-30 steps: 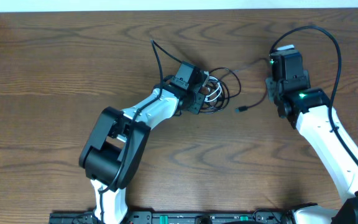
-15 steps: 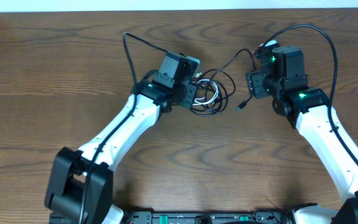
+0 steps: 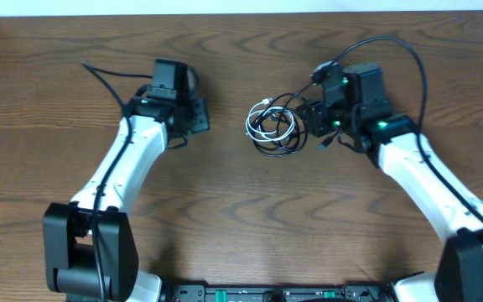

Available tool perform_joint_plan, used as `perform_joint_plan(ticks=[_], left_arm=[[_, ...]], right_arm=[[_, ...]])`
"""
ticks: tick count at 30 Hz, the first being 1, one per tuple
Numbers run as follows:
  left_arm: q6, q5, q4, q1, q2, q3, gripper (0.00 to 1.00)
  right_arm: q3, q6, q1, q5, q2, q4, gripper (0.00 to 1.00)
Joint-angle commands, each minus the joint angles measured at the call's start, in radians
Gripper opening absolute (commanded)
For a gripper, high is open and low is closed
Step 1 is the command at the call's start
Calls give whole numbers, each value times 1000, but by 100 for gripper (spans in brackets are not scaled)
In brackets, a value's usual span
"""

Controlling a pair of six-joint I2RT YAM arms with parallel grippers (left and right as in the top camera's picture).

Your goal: Untangle cables

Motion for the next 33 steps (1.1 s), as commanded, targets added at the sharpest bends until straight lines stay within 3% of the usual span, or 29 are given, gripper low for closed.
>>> perform_joint_plan(ticks=[1, 5, 16, 19, 26, 33], left_arm=[[-27, -7, -21, 30, -2, -11, 44], [-27, -11, -22, 43, -1, -13, 58], [-28, -89, -18, 43, 11, -13, 58], [-28, -89, -14, 43, 16, -13, 58], [-28, -89, -10, 43, 27, -13, 58], [-28, -89, -5, 43, 27, -13, 58]], right_arm=[[2, 17, 45, -63, 56, 26, 50], [2, 16, 105, -72, 128, 89, 52], [2, 16, 187, -49, 302, 208, 51], [2, 16, 187, -40, 325, 204, 41], [2, 16, 187, -41, 328, 204, 1], [35, 41, 176, -39, 328, 322, 1]])
